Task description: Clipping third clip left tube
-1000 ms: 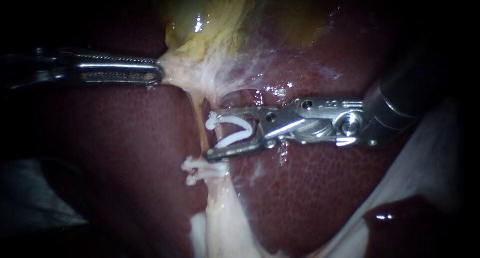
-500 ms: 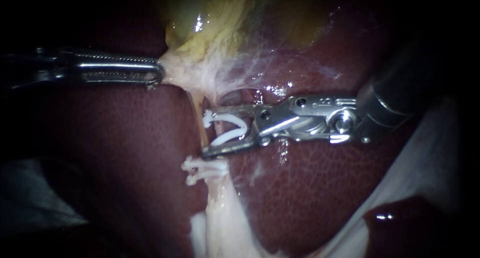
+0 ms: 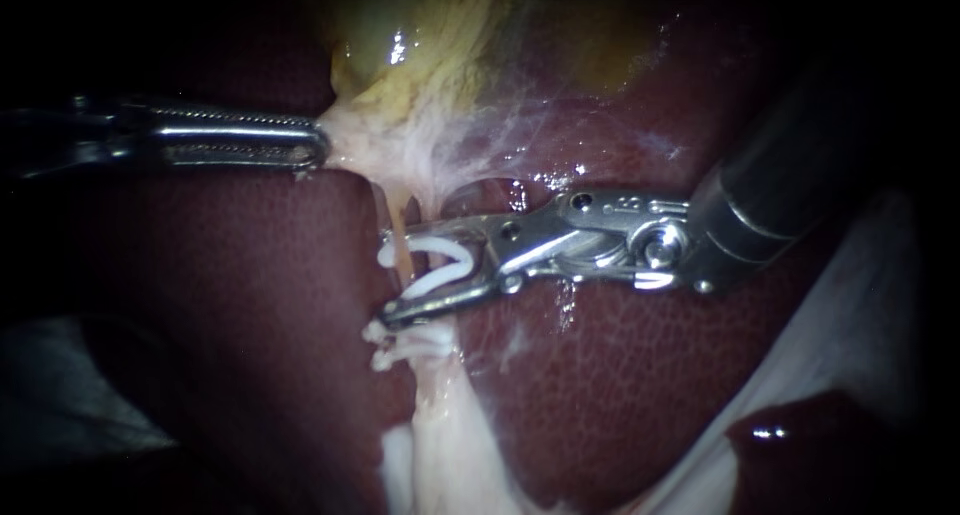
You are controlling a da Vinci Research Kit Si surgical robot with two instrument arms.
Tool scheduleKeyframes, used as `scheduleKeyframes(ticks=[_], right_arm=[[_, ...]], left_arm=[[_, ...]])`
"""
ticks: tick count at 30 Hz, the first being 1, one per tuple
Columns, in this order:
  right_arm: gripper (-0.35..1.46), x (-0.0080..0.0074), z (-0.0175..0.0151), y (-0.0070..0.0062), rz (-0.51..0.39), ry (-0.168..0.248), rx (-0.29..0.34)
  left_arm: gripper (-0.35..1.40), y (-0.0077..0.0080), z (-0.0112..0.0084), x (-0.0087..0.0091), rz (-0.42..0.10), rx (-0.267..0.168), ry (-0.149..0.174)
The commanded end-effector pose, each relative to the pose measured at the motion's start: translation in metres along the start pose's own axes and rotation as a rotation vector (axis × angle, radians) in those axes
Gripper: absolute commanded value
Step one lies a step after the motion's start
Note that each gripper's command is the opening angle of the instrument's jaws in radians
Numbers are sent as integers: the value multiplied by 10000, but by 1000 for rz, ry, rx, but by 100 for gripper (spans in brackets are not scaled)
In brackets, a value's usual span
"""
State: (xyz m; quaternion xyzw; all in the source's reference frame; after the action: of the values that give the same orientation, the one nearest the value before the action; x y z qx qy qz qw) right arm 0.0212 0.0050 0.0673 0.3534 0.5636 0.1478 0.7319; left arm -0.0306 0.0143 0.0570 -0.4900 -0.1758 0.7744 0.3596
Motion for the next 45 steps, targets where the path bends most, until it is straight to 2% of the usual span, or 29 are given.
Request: scheduleKeyframes(ticks=[1,13,19,27,32,45], right_arm=[[48,1,2,1,2,6,2],[48,8,18,10,27,65,18],[48,15,14,7,42,81,38],[48,33,8,-5,59,109,50],[47,37,6,-7,65,112,58],[40,33,3,-10,113,111,79]], left_arm=[[-35,0,0,0,0,1,0],[-35,0,2,0,0,-1,0],[-35,0,2,0,0,-1,0],[-35,0,2,0,0,-1,0],[-35,0,2,0,0,-1,0],[-35,0,4,-1,0,0,0]])
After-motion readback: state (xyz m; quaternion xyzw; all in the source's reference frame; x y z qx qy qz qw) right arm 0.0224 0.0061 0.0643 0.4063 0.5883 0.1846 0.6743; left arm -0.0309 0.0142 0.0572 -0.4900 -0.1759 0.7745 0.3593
